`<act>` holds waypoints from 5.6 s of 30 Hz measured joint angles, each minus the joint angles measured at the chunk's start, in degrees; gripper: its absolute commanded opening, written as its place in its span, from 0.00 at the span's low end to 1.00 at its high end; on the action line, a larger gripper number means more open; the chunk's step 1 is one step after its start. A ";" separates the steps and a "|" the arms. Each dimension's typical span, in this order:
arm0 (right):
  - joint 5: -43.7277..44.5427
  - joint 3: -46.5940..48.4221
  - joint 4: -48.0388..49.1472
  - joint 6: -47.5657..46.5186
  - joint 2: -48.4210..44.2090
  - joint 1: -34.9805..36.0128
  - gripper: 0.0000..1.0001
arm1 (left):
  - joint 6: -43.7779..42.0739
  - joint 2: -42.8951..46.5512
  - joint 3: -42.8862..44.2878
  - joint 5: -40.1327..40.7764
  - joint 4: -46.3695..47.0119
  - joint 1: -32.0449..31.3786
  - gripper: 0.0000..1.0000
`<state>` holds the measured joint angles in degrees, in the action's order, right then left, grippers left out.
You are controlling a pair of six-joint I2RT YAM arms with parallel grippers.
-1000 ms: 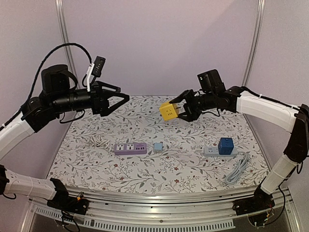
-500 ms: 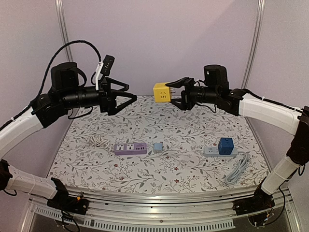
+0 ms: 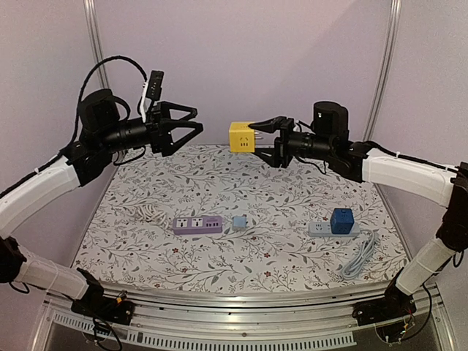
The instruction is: Insert the plug
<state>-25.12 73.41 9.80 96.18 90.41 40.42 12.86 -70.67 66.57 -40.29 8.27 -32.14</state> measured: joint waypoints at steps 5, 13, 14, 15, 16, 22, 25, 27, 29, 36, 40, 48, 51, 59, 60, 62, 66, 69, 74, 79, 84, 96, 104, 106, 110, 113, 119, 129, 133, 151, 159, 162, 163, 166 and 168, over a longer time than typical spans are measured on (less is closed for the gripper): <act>-2.25 0.20 0.96 -0.28 -1.25 1.05 0.23 | 2.01 -4.24 -0.02 -6.73 5.86 1.44 1.00; -3.96 0.59 1.40 -0.44 -2.27 3.34 0.21 | -0.76 -8.52 1.90 -12.09 6.34 1.73 0.99; -3.96 0.61 1.42 -0.46 -2.40 3.54 0.21 | -1.07 -8.81 2.16 -12.20 6.32 1.73 0.99; -3.93 0.70 1.38 -0.46 -2.51 3.85 0.21 | -1.46 -9.18 2.47 -12.24 6.25 1.73 0.99; -3.93 0.96 1.38 -0.46 -2.60 4.13 0.21 | -1.86 -9.49 2.64 -12.17 6.25 1.73 0.99; -3.89 2.47 1.77 -0.46 -2.62 5.88 0.20 | -4.04 -10.71 2.73 -11.06 5.86 1.73 0.97; -3.72 2.97 1.79 -0.44 -2.62 6.67 0.20 | -4.57 -11.67 3.26 -11.13 5.75 1.70 0.95; -3.41 3.17 1.84 -0.46 -2.62 7.02 0.20 | -4.66 -12.11 3.54 -11.47 5.75 1.66 0.93; -2.99 3.26 1.79 -0.48 -2.62 7.19 0.20 | -4.70 -12.31 3.69 -11.78 5.75 1.55 0.91; -2.16 3.96 1.81 -0.55 -2.60 7.82 0.19 | -3.63 -12.55 3.80 -13.68 6.19 1.05 0.78; -2.01 4.00 1.81 -0.50 -2.60 8.11 0.18 | -3.37 -12.55 3.80 -14.40 6.29 0.63 0.78; -2.03 4.00 1.81 -0.39 -2.60 8.48 0.17 | -3.74 -12.55 3.80 -13.44 6.27 -0.55 0.75; -2.05 4.00 1.84 -0.26 -2.60 8.55 0.17 | -4.02 -12.55 3.80 -13.00 6.16 -1.27 0.59; -1.95 3.76 2.86 1.49 -2.75 8.55 0.25 | -5.79 -12.52 5.09 -12.24 4.48 -1.99 0.00; -1.95 3.61 2.86 1.57 -2.86 8.55 0.29 | -5.81 -12.48 5.14 -12.04 4.22 -2.10 0.00; -1.90 3.08 2.75 1.81 -3.21 8.55 0.38 | -5.99 -12.33 5.14 -11.61 3.43 -2.36 0.00; -2.01 2.91 1.44 1.44 -3.89 8.68 0.65 | -6.32 -10.67 4.09 -9.86 1.99 -3.26 0.00; -2.23 2.91 0.02 0.37 -4.39 9.01 0.86 | -6.84 -8.04 2.45 -8.46 0.11 -3.87 0.00; -2.38 2.93 -7.15 -5.18 -5.84 8.22 0.99 | -6.84 -2.91 0.37 -6.51 -3.78 -3.91 0.00; -2.45 3.02 -13.81 -9.77 -7.41 6.88 0.99 | -5.25 0.28 -1.07 -3.02 -6.62 -3.91 0.00; 0.13 7.30 -28.22 -19.61 -8.70 4.55 0.99 | 1.70 0.87 -1.09 3.56 -10.47 -3.91 0.00; -2.91 13.35 -31.08 -44.98 -10.71 4.07 0.99 | 35.45 -0.72 2.23 13.16 -20.13 -3.98 0.00; -8.17 16.22 -23.19 -41.64 -2.75 4.61 0.99 | 46.23 -3.45 2.89 6.34 -15.04 -4.04 0.00; -8.66 16.22 -22.16 -39.78 -0.90 4.98 0.99 | 48.37 -4.46 3.26 3.96 -12.11 -4.09 0.00; -9.49 16.17 -20.37 -36.48 1.16 5.60 0.99 | 50.07 -6.03 3.89 0.15 -8.92 -4.17 0.00; -10.38 15.98 -16.63 -32.85 1.73 5.70 0.99 | 50.66 -6.82 3.93 -2.49 -7.63 -4.22 0.00; -11.52 15.45 -10.71 -26.47 2.60 5.27 0.90 | 51.54 -8.57 4.44 -4.92 -5.97 -4.09 0.00; -13.40 15.04 -7.65 -22.93 3.15 5.88 0.92 | 53.55 -10.16 5.66 -8.28 -1.95 -4.20 0.00; -14.23 14.95 -7.06 -22.88 3.15 6.27 0.74 | 55.12 -10.75 5.66 -9.49 0.11 -4.24 0.00; -15.34 13.11 -2.69 -24.52 2.62 5.79 0.17 | 58.93 -10.99 6.25 -11.06 2.95 -3.85 0.83; -14.49 11.89 -6.91 -23.26 1.88 6.71 0.01 | 50.31 -9.90 5.86 -9.75 -1.92 -3.87 1.00; -14.16 11.45 -8.79 -23.15 1.05 6.80 0.00 | 45.42 -8.04 5.16 -9.18 -6.03 -3.41 0.99; -14.01 11.19 -9.20 -23.08 0.61 6.80 0.00 | 43.56 -7.30 5.03 -8.81 -7.96 -3.30 1.00; -13.22 10.43 -10.51 -22.67 -0.79 6.75 0.00 | 36.70 -4.66 4.63 -5.97 -14.34 -2.91 1.00; -12.79 9.55 -11.28 -21.42 -1.75 6.43 0.00 | 31.19 -1.68 2.95 -1.77 -17.86 -2.84 0.99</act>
<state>-37.91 82.96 -1.48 74.76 88.66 46.85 44.05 -72.36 69.52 -42.06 -9.58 -34.98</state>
